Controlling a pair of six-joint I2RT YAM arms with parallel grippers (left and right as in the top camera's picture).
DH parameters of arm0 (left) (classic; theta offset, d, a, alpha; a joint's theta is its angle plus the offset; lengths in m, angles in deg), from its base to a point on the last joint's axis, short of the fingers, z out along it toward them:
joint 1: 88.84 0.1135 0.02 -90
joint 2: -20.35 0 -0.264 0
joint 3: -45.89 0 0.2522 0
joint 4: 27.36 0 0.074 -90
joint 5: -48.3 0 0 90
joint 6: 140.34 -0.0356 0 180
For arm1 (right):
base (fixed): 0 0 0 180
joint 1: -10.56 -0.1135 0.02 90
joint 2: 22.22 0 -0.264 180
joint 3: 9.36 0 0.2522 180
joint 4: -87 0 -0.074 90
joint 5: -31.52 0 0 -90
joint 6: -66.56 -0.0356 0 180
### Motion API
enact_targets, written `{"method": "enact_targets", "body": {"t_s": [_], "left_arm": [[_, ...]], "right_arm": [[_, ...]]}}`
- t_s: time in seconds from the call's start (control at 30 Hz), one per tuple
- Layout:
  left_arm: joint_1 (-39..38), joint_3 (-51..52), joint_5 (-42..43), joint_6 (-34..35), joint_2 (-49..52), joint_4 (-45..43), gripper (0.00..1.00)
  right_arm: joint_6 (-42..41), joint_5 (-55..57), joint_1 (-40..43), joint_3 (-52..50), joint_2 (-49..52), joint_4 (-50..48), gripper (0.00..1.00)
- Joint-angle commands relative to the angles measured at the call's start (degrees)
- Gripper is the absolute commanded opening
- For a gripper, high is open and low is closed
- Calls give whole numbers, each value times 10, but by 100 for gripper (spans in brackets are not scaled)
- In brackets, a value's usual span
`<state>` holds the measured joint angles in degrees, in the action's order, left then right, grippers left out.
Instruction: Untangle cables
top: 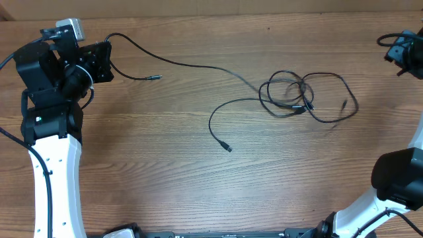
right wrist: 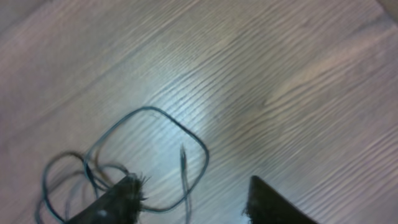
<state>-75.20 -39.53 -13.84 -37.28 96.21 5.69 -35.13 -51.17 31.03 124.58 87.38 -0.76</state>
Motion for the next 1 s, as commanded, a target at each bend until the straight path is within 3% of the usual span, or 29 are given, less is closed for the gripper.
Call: {"method": "enact_targets", "body": {"t_s": [0.0, 0.2, 0.27, 0.43, 0.53, 0.77, 0.9, 0.97], "left_arm": [[6, -7, 7, -12, -14, -2, 4], [6, -7, 7, -12, -14, -2, 4], [6, -7, 7, -12, -14, -2, 4], [6, -7, 8, -8, -14, -2, 4], [6, -7, 18, -8, -14, -2, 4], [6, -7, 18, -8, -14, 1, 4], [6, -7, 18, -8, -14, 2, 4], [6, -7, 18, -8, -14, 2, 4]], "right_arm": [[-1, -1, -2, -2, -18, -3, 67], [-1, -6, -2, -2, -18, -3, 88], [-1, -53, -2, -2, -18, 3, 94], [7, -156, -11, -14, 1, 38, 96], [17, -164, -45, -89, 17, 26, 100], [-8, -165, -125, -273, 17, -111, 100], [-9, -161, -165, -337, 17, -179, 100], [-51, -127, -173, -354, 17, -198, 100]]}}
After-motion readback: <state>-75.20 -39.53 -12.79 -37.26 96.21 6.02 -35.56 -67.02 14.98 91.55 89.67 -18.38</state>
